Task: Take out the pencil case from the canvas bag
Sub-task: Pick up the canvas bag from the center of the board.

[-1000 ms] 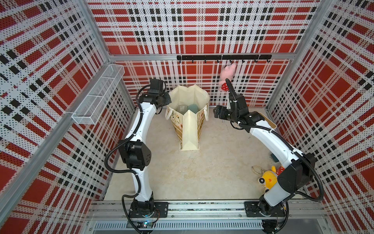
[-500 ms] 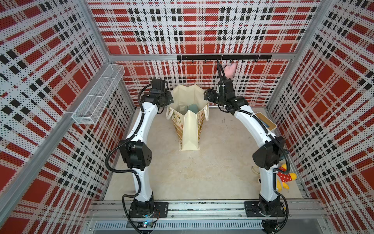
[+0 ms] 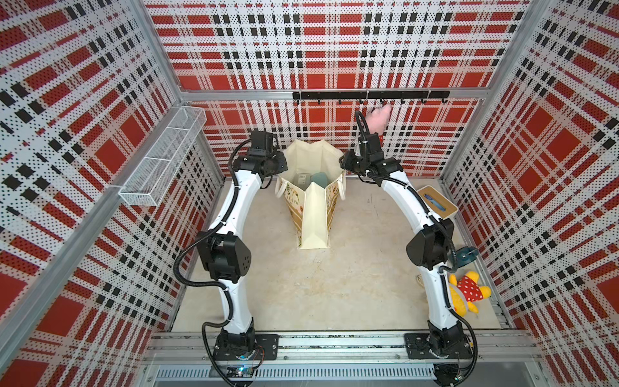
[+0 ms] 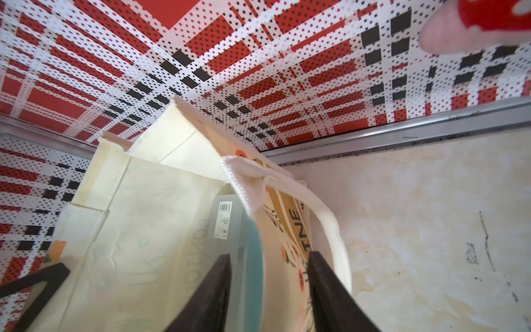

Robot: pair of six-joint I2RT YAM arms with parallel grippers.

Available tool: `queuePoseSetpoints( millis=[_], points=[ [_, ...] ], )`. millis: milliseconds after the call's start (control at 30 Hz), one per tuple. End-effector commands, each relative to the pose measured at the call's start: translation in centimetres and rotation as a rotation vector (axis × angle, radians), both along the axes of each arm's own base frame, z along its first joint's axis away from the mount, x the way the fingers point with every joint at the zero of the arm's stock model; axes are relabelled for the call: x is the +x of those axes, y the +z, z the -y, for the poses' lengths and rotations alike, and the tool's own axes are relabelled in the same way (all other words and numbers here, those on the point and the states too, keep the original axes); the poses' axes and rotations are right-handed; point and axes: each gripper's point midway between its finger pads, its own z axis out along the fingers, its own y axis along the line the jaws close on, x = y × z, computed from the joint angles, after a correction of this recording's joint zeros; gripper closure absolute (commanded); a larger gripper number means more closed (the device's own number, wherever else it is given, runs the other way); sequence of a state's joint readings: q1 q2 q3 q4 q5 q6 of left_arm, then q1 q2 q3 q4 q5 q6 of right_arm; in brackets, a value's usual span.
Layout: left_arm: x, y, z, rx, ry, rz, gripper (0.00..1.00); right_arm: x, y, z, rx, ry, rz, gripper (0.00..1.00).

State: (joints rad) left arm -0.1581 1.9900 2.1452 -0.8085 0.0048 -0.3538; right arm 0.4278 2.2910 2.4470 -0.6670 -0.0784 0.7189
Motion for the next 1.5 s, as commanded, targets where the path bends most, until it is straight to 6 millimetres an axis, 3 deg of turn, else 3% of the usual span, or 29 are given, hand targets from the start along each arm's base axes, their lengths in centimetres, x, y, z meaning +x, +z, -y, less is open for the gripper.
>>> queuePoseSetpoints(
  millis=[0,133,267,467,667,967,1100,1200,1300,1467],
  points=[
    [0.1,2.0,0.2,-0.024,-0.033,0.069,1.0,-0.3,1.1,-0.3,0.026,0.014,0.003,0.66],
    [0.2,2.2,-1.1,-0.05,-0.008,0.075,1.0,-0.8,1.9,0.0,0.028,0.013,0.01,0.86],
    [-0.3,3.8,-2.9,-0.072,0.01,0.131,1.0,-2.2,3.3,-0.5,0.051,0.049,0.038,0.99],
    [-0.8,7.2,-5.8,-0.108,0.066,0.22,1.0,-6.8,5.0,-3.0,0.055,0.133,0.08,1.0],
    [-0.7,9.6,-8.0,-0.136,0.072,0.275,1.0,-12.3,3.9,-6.0,0.089,0.202,0.086,1.0],
    [0.2,13.5,-5.4,-0.12,-0.055,0.373,1.0,-18.7,-0.7,-9.9,0.198,0.222,0.091,1.0],
    [0.1,14.8,-3.8,-0.098,-0.104,0.41,1.0,-19.8,-2.9,-10.5,0.204,0.208,0.063,1.0],
    [0.0,14.5,-3.1,-0.101,-0.124,0.406,1.0,-20.0,-3.5,-9.7,0.19,0.185,0.059,1.0],
    [-0.4,13.7,-2.7,-0.107,-0.142,0.394,1.0,-20.2,-3.3,-8.4,0.138,0.156,0.079,0.91],
    [-1.5,13.4,-2.2,-0.1,-0.181,0.4,1.0,-20.5,-1.3,-5.6,0.034,0.104,0.16,0.5]
  ],
)
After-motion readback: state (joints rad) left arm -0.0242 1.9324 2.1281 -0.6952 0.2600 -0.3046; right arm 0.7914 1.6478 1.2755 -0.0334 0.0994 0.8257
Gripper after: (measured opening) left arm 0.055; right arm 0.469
